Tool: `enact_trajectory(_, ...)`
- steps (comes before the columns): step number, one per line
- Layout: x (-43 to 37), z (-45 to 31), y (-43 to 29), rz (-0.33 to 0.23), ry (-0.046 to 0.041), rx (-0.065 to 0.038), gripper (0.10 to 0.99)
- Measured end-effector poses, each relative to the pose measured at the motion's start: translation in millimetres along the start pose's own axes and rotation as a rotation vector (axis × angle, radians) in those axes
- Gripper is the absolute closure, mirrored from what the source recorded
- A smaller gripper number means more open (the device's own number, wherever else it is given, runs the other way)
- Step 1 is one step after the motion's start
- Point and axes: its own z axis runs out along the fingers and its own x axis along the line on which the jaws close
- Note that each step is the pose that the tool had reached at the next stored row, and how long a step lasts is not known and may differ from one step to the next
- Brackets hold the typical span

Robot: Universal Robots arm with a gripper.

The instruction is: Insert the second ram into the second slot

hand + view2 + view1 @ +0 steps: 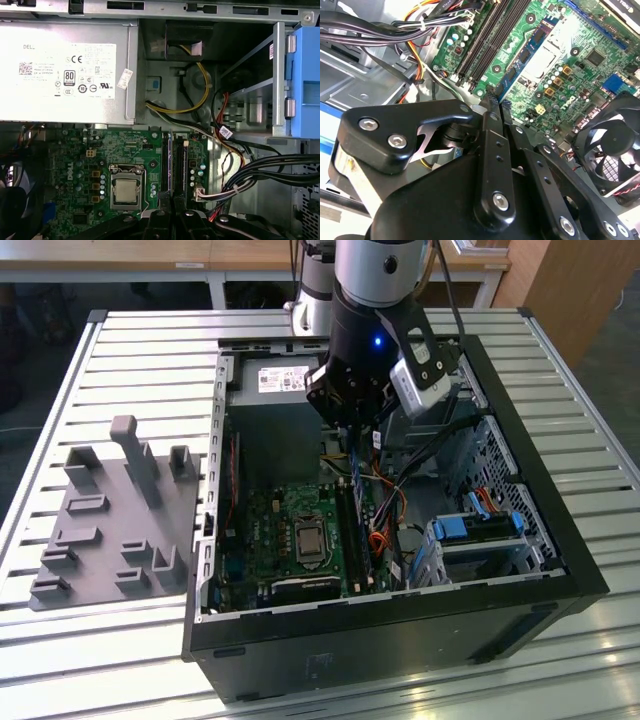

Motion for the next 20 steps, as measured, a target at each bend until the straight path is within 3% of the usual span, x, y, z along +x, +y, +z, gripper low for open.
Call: enact_trajectory(20,0.1,5.7,-0.2,0.000,0.0000,0.000,0.949)
